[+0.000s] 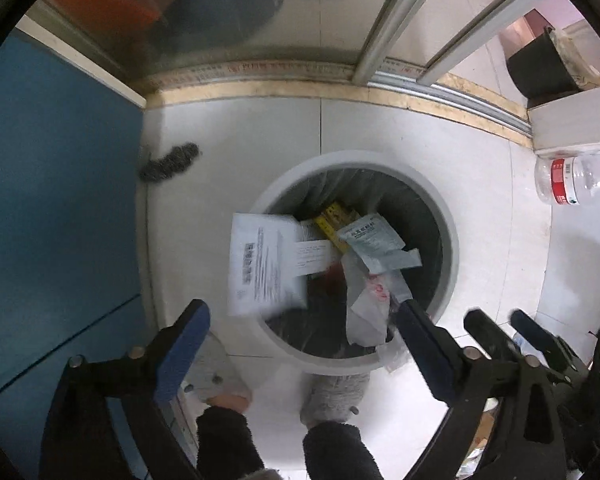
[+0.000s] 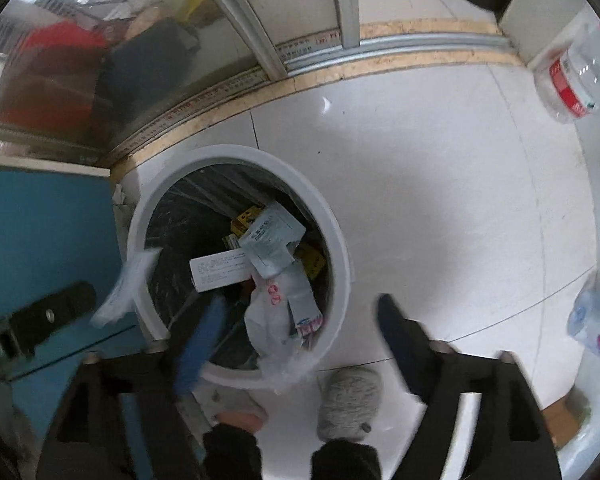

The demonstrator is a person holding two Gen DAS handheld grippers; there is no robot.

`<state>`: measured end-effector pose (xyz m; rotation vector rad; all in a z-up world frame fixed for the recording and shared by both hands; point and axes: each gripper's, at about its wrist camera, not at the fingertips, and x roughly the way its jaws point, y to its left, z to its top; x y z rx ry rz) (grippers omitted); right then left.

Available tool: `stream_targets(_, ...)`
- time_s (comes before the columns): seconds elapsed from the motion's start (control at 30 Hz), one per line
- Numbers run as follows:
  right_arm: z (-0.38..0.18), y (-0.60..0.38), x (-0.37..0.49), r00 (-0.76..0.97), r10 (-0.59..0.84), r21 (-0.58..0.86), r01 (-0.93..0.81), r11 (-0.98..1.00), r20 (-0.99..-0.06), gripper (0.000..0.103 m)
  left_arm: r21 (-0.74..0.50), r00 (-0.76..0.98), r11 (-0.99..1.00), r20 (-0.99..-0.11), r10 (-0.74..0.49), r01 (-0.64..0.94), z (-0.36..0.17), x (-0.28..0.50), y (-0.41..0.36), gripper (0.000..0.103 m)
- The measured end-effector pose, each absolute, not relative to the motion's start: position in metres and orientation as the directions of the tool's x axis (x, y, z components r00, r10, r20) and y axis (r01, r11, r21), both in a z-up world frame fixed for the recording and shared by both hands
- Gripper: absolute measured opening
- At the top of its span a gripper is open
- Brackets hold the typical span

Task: Collect trash
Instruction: 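Carry both white packets to the bin and open both tools to drop them, then move both tools back toward the checkered table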

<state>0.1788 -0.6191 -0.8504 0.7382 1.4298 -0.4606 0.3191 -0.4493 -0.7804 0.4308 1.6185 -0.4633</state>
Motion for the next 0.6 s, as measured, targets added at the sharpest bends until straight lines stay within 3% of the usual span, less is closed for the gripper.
stream_targets(0.03, -0.843, -0.617, 0.177, 0.107, 0.127, 0.166, 0.683, 0.711, -0.986, 0.103, -0.028, -0.072, 0.842, -0.997, 0.013, 0.539, -0.774, 0.318, -0.448, 0.098)
stream_targets(0.23, -0.789, -0.608, 0.158, 0.105, 0.076, 0.127, 0.674, 0.728, -0.992, 0.103, 0.087, 0.079, 0.820, -0.996, 0.051, 0.566, -0.721, 0.303, -0.437, 0.098)
stream_targets(0.6, -0.659, -0.582, 0.116, 0.156, -0.010, 0.094, 0.647, 0.757, -0.988, 0.103, 0.099, 0.157, 0.832, -0.987, 0.015, 0.545, -0.610, 0.262, -0.408, 0.098)
